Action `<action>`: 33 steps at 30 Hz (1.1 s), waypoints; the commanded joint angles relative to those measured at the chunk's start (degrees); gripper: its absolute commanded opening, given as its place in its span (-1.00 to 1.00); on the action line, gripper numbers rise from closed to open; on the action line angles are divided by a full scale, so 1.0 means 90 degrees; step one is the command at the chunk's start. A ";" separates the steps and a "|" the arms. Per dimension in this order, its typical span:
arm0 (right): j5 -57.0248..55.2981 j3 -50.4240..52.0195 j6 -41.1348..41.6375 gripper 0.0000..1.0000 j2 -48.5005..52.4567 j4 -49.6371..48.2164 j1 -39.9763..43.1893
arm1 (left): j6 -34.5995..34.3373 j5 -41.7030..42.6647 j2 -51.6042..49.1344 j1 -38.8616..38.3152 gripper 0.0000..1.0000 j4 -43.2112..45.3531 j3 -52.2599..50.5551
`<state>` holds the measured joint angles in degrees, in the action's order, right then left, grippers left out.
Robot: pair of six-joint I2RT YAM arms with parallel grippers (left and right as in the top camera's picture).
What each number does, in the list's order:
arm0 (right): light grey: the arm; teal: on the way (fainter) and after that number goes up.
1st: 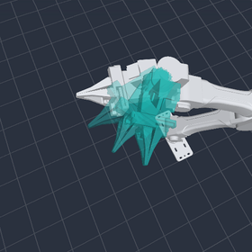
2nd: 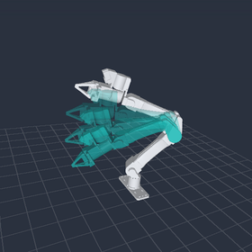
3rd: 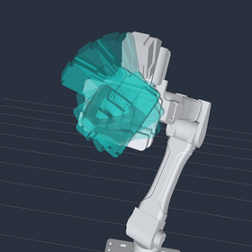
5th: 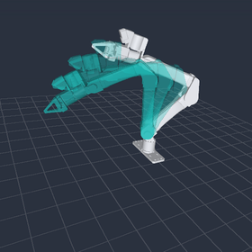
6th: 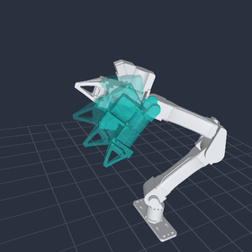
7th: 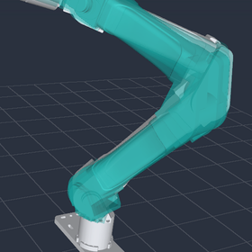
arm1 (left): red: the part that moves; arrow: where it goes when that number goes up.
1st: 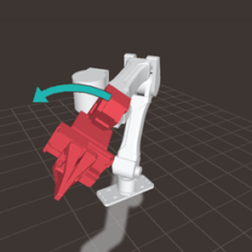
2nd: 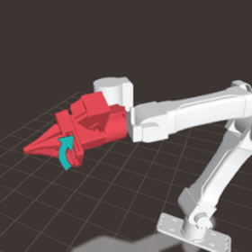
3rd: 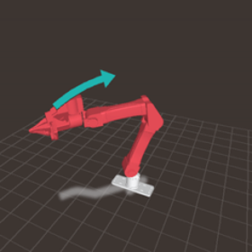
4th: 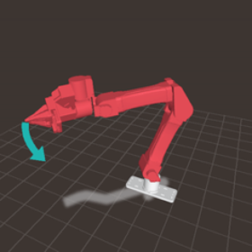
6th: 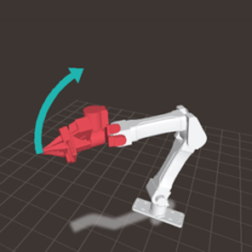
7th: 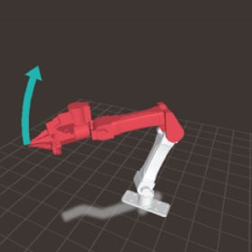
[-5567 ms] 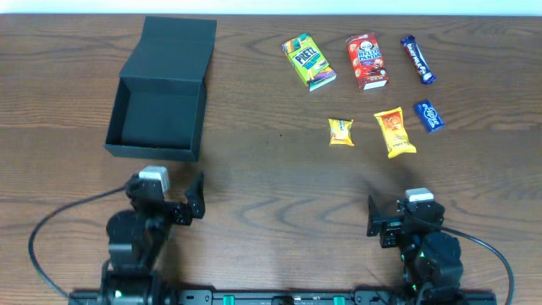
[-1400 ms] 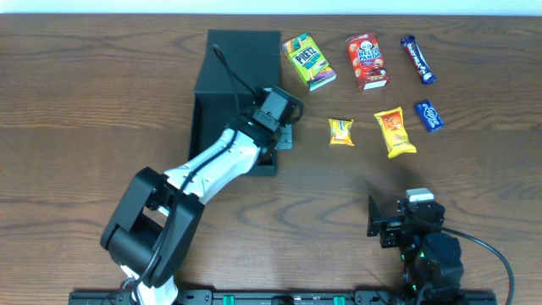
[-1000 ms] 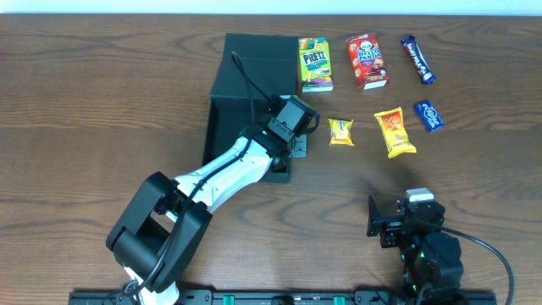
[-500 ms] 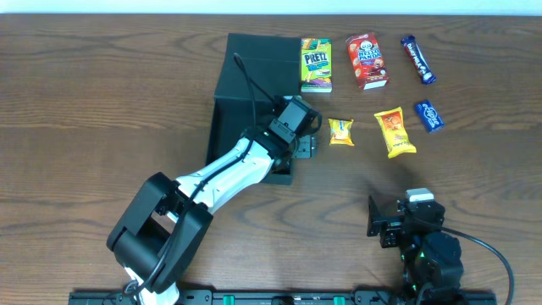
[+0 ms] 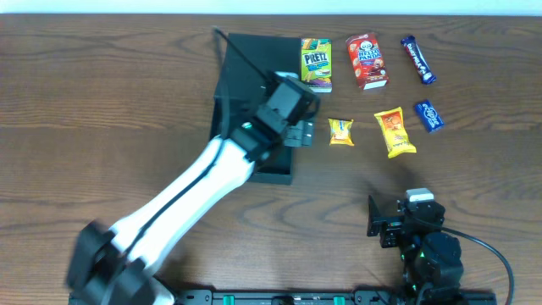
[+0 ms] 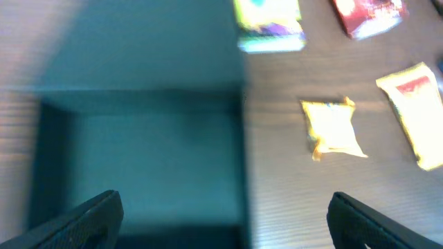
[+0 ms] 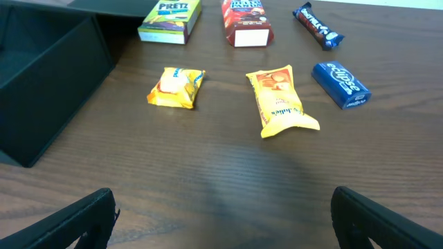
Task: Pack container
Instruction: 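Pull the left gripper back beside the box's left side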
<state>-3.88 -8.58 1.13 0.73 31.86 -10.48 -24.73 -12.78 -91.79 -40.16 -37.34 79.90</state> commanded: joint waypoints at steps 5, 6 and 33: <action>-0.0044 0.0007 0.0109 0.98 -0.0027 0.0012 -0.0046 | 0.0396 -0.1282 0.0984 0.0750 0.92 -0.1044 0.0100; -0.0044 0.0007 0.0109 0.98 -0.0027 0.0012 -0.0046 | 0.0396 -0.1188 0.1010 0.0896 0.91 -0.1139 0.0100; -0.0046 0.0007 0.0109 0.98 -0.0027 0.0012 -0.0046 | 0.1328 0.0121 0.0959 0.2722 0.83 0.0879 -0.2662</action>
<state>-3.90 -8.58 1.13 0.73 31.88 -10.48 -14.70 -11.94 -82.83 -15.94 -30.35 57.36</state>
